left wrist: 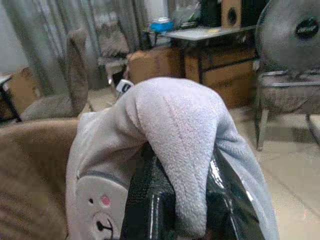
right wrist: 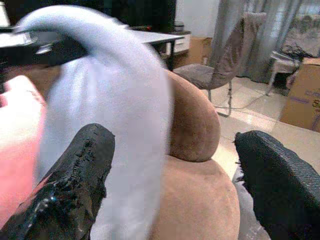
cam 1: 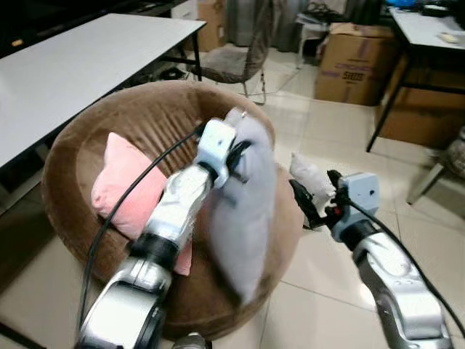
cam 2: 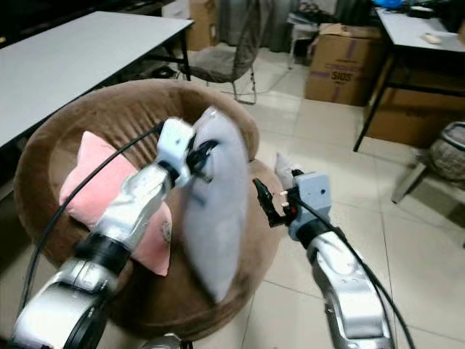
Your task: Move the pillow to the sofa from floor
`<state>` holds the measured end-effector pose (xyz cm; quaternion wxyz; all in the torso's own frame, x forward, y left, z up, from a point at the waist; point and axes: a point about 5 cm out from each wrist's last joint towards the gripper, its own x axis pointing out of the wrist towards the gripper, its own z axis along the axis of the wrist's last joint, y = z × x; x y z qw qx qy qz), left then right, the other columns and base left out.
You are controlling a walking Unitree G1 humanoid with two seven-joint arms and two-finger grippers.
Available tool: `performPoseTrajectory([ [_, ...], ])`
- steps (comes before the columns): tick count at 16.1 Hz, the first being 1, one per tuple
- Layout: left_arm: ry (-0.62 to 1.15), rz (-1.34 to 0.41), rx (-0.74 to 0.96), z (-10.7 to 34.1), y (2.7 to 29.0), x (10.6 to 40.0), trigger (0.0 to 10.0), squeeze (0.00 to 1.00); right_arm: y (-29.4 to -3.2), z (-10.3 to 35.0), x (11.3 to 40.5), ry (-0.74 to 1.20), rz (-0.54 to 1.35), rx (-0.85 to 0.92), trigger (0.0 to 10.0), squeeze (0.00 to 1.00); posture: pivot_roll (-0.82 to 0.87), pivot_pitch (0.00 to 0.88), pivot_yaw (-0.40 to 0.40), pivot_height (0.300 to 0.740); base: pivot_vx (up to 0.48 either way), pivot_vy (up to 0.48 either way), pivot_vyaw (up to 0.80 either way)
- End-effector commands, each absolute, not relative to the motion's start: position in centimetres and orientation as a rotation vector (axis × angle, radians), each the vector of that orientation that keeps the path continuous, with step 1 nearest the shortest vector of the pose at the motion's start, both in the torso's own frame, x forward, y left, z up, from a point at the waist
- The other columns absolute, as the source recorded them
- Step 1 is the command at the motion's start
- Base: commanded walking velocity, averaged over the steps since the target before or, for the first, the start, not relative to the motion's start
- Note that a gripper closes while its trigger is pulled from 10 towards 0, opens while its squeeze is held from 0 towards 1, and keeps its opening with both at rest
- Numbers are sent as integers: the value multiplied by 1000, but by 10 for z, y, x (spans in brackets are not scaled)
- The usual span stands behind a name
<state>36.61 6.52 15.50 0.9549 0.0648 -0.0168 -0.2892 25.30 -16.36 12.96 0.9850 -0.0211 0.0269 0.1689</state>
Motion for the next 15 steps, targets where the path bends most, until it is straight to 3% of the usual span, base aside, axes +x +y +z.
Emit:
performPoseTrajectory([
  [1, -140, -576, 124, 179, 63, 374, 10000, 0, -165, 137, 252, 34, 357, -38, 10000, 0, -34, 0, 77, 740, 0, 0, 0],
  [5, -183, -500, 45, 203, 61, 394, 10000, 0, -165, 149, 240, 3, 449, -47, 10000, 0, -113, 0, 101, 740, 0, 0, 0],
  [8, -113, -401, 81, 184, 70, 397, 10000, 0, -164, 149, 229, 29, 491, -86, 10000, 0, -146, 0, 96, 740, 0, 0, 0],
  [11, -54, -372, 60, 150, 83, 386, 10000, 0, -174, 141, 230, 69, 339, -118, 10000, 0, -127, 0, 78, 740, 0, 0, 0],
  [15, -256, -439, -10, 152, 83, 355, 10000, 0, -155, 150, 249, -6, 300, -43, 10000, 0, -39, 0, 10, 740, 0, 0, 0],
])
